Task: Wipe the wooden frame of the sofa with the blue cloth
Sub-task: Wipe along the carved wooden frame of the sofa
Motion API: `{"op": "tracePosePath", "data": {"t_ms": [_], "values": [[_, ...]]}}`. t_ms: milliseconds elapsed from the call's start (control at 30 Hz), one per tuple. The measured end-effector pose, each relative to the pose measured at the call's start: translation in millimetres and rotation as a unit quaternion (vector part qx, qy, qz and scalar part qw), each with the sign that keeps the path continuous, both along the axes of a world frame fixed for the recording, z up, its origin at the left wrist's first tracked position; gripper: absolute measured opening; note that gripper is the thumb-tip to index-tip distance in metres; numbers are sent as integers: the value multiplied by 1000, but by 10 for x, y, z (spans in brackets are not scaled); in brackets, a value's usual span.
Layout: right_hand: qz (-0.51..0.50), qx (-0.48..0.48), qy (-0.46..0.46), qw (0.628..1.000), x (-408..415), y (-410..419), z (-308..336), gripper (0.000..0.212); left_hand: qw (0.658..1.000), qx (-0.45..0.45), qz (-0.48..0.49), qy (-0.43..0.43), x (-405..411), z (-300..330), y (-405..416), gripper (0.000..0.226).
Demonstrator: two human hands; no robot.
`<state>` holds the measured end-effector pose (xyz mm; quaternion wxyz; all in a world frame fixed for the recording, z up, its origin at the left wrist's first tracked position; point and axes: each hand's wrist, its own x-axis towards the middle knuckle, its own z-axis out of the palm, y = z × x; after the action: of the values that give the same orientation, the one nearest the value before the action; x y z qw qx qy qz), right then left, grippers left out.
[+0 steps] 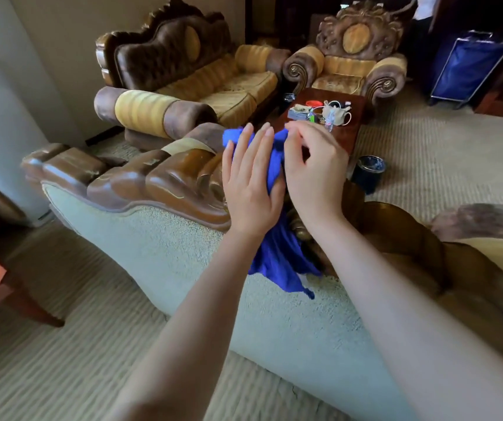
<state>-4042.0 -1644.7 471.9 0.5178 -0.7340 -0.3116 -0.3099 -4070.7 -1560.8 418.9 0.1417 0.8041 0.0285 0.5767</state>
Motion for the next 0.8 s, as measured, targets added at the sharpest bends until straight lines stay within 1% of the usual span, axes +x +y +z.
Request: {"op": "tracePosePath", "data": {"t_ms": [133,267,367,433,467,500,533,567,600,633,700,800], "values": [[-67,-64,-35,995,-39,108,-25,39,998,45,-13,-34,5,-92,171,55],[-114,-87,-79,987,-58,112,-54,33,996,70,-36,-36,-22,-132,332,51],[-137,-110,-85,981,-71,126,-67,32,994,93,-46,-16,-55,-112,404,48],[-137,-108,-82,981,-77,127,-64,33,993,108,-50,-9,-89,-79,418,47],[-134,-103,-81,982,-84,124,-71,33,994,99,-53,-11,-120,-81,444,44],[-130,-100,-81,983,-100,124,-88,34,996,68,-49,-16,-164,-99,497,41],[-127,-99,-82,984,-122,130,-112,34,999,8,-37,-19,-214,-133,588,37],[-130,-98,-87,983,-150,142,-146,33,997,-73,-19,-16,-262,-176,705,36],[-141,-98,-96,980,-180,166,-182,32,988,-155,1,-8,-300,-214,831,36],[-155,-99,-106,977,-219,202,-219,31,977,-214,24,1,-322,-260,930,37],[-167,-104,-131,972,-295,292,-273,29,966,-255,49,10,-307,-356,998,40],[-149,-106,-160,970,-360,392,-293,26,952,-306,25,-6,-233,-416,799,45]]}}
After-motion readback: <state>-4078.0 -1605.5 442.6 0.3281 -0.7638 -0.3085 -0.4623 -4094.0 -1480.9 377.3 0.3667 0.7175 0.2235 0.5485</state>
